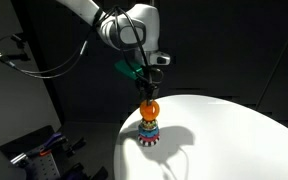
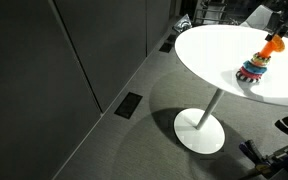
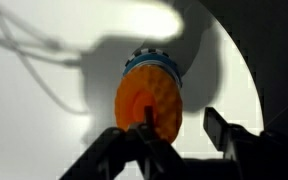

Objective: Put the orange ring around the orange block

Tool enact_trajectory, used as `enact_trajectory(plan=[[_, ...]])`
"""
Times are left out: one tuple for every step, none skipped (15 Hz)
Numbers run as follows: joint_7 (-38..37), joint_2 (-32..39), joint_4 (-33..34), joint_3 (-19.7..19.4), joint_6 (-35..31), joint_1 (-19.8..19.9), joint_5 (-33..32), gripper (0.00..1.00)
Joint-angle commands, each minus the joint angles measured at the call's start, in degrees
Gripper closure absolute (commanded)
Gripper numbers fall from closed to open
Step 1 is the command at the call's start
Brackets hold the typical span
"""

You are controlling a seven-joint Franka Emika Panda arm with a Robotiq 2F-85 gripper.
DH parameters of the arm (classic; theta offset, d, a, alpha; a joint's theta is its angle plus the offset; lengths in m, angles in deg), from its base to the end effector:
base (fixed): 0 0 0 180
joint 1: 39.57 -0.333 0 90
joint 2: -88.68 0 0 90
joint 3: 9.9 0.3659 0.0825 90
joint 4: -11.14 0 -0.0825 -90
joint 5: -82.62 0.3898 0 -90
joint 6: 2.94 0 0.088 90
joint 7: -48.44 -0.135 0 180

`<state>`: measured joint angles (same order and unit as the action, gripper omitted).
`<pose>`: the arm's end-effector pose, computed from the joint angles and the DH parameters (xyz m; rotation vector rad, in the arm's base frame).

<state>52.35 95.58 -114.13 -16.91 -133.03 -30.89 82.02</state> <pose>0.5326 -0.1494 0.3482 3.1095 -0.3090 -0.0606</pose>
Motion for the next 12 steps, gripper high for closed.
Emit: enact_trajectory(plan=[[-0.1, -0.8, 0.2, -0.1, 1.4, -0.3, -0.1, 0.14], [-0.1, -0.8, 0.2, -0.1, 1.3, -0.3, -0.1, 0.05], [-0.1, -0.9, 0.2, -0.1, 1.3, -0.3, -0.1, 0.01], [0.0, -0.9, 0.2, -0.1, 1.4, -0.3, 0.1, 0.00], [0.0, -1.0, 0.2, -0.1, 1.4, -0.3, 0.1, 0.00], [0.3, -1.1, 0.1, -0.1, 1.5, -0.2, 0.5, 0.00], [0.5, -1.3, 0.1, -0.1, 1.5, -0.2, 0.7, 0.00], [0.9, -1.4, -0.1, 0.0, 1.4, -0.1, 1.2, 0.00], [1.1, -1.5, -0.1, 0.0, 1.4, 0.0, 1.6, 0.00], [1.5, -1.5, -0.2, 0.0, 1.3, 0.0, 2.3, 0.00], [1.9, -1.5, -0.2, 0.1, 1.2, 0.1, 3.1, 0.00], [2.1, -1.5, -0.3, 0.1, 1.1, 0.1, 3.8, 0.00]])
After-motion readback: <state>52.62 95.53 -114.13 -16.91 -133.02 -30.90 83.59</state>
